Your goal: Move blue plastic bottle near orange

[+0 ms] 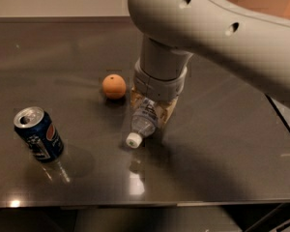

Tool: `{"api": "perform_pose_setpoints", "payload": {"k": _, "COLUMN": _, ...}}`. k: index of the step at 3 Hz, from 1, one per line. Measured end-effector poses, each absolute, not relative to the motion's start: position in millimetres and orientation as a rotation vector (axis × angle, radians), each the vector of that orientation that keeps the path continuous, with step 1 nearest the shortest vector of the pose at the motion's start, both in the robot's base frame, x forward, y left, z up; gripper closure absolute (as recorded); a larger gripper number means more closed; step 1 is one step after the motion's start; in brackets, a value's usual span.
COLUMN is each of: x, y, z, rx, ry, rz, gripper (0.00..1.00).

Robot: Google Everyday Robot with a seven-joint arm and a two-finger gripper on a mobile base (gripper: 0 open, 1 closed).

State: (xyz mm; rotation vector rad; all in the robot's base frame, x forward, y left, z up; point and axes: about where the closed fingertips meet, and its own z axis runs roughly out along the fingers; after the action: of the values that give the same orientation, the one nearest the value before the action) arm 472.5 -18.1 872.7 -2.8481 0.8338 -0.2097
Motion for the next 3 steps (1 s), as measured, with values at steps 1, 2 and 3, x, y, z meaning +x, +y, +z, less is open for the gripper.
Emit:
{"api": "perform_pose_setpoints", "payload": {"k": 1, "x": 481, "y": -2, "z": 867, "rx": -2.862, "ry": 0.786, "rz": -0.217, "gripper": 1.0}}
{"api": "perform_pose_setpoints", "payload": {"k": 2, "x": 495, "y": 9, "z": 863, "rx": -2.877, "ry": 0.768, "rz": -0.226, "gripper": 1.0}}
{"api": "perform_pose_setpoints", "payload": {"k": 3, "x": 510, "y": 20, "z": 861, "rx": -2.892, "ry": 0.756, "rz": -0.241, "gripper": 1.0}}
